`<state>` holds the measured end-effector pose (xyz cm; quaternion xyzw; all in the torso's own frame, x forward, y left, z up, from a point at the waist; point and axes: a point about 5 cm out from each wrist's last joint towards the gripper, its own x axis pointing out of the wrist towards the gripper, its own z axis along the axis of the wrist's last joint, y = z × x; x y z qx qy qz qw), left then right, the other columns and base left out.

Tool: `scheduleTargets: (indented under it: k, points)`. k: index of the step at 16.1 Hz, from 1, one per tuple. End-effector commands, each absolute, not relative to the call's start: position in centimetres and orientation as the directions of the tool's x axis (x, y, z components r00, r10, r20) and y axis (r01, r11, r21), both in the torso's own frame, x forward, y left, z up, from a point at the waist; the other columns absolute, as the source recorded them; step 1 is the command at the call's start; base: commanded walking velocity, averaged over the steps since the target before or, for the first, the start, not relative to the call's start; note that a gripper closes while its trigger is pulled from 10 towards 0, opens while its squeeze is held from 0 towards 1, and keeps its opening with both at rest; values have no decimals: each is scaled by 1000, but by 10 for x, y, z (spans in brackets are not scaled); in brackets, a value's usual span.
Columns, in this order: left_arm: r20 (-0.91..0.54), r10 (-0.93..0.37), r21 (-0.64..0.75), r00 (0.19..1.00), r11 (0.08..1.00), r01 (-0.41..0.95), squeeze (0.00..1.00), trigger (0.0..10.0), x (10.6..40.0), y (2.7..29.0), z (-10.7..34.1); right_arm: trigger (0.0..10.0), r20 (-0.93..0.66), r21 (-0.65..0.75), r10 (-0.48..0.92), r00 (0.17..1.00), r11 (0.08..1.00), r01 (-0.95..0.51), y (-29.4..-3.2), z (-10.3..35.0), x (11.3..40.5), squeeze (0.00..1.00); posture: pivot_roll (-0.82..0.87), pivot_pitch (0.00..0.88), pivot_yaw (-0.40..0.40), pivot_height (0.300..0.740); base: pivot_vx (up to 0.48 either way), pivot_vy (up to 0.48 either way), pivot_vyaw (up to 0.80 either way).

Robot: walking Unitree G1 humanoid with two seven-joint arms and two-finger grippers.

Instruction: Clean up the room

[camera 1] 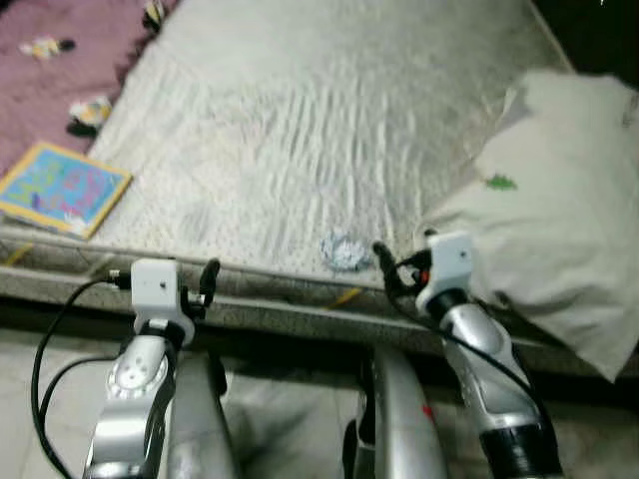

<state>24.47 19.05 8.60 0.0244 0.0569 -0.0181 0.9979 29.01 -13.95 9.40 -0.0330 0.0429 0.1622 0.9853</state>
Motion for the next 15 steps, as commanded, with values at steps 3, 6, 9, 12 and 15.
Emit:
scheduleTargets:
  k: [3, 6, 9, 12, 15]
  points:
    - [-136, 49, 98, 989, 995, -35, 0, 10000, 232, 210, 85, 10000, -199, -113, 474, 858, 858, -501, -119, 76, 297, 0, 117, 174, -46, 501, 0, 0, 0]
    - [-147, 45, 102, 988, 994, -30, 0, 10000, 226, 216, 87, 10000, -129, -94, 490, 862, 859, -503, -107, 86, 321, 0, 170, 207, -45, 501, 0, 0, 0]
    - [-135, 65, 89, 989, 995, -54, 0, 10000, 222, 221, 89, 10000, -42, -97, 496, 867, 862, -498, -91, 103, 339, 0, 181, 225, -49, 501, 0, 0, 0]
    - [-128, 79, 97, 989, 993, -67, 0, 10000, 221, 221, 91, 10000, 17, -85, 481, 877, 874, -478, -72, 118, 353, 0, 205, 228, -60, 501, 0, 0, 0]
    - [-119, 71, 102, 990, 993, -59, 0, 10000, 225, 219, 92, 10000, -42, -91, 423, 905, 901, -425, -59, 116, 361, 0, 211, 226, -70, 501, 0, 0, 0]
